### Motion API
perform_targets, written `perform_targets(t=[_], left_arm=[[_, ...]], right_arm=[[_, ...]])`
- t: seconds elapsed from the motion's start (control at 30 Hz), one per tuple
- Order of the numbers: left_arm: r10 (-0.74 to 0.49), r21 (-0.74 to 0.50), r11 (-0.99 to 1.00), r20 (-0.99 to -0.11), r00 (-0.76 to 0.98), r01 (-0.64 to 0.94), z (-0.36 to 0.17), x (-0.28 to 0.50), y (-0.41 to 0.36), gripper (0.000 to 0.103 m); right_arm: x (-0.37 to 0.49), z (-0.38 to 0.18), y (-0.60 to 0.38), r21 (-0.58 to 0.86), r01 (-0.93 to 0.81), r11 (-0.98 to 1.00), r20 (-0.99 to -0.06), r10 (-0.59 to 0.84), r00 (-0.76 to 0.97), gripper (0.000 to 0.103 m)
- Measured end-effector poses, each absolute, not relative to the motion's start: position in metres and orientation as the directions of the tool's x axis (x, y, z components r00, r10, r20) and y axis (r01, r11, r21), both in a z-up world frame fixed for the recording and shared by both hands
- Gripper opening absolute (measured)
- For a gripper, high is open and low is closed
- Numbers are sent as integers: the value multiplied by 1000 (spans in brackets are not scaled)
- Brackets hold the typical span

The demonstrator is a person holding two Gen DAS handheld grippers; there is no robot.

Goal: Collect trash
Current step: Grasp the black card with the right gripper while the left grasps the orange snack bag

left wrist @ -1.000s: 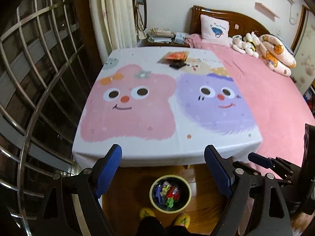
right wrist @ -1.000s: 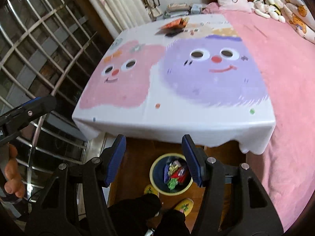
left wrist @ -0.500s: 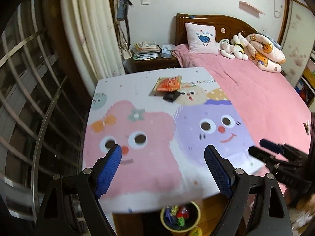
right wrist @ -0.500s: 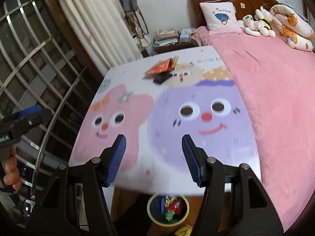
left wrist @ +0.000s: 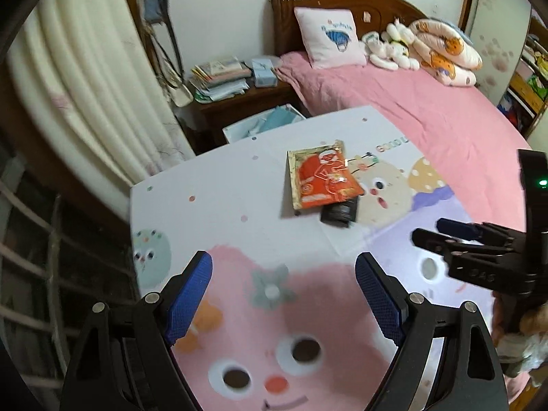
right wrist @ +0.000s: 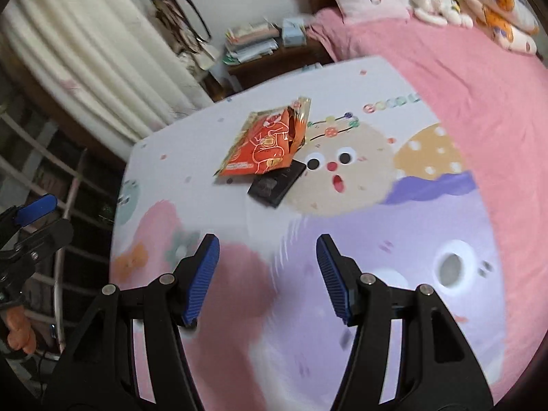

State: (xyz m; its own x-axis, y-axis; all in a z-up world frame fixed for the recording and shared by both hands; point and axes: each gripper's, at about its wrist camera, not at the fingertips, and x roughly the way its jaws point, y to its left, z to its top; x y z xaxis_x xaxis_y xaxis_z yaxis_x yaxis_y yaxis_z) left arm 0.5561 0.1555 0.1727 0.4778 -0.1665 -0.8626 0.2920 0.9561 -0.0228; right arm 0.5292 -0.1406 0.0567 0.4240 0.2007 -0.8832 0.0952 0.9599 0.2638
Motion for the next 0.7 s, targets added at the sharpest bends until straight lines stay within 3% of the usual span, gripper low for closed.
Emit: perform_targets(t=[0.17, 0.5, 0.57, 0.63, 0.67, 0.7], left_arm=[[-179, -17, 941, -874, 452, 339, 123, 615, 154, 87], [-206, -56, 932, -895, 396, 359, 61, 669, 143, 87], [-211, -59, 929, -896, 391, 366, 57, 674, 139, 87], [-219, -65, 926, -896, 387, 373, 58, 673, 136, 87], [-225, -70, 924, -895, 384, 376, 58, 674, 133, 87], [-231, -75, 922, -895, 382, 379, 58, 675, 129, 87]], right_arm=[[581, -12, -130, 231, 175, 957, -918, 155, 365, 56], [620, -64, -111, 142, 227, 963, -932, 52, 360, 55], [620, -64, -103, 84, 199, 976, -932, 6, 363, 43], [618, -64, -98, 57, 185, 981, -926, -17, 378, 37], [616, -65, -99, 52, 189, 981, -922, -26, 385, 25], [615, -65, -102, 61, 194, 979, -920, -20, 390, 24]])
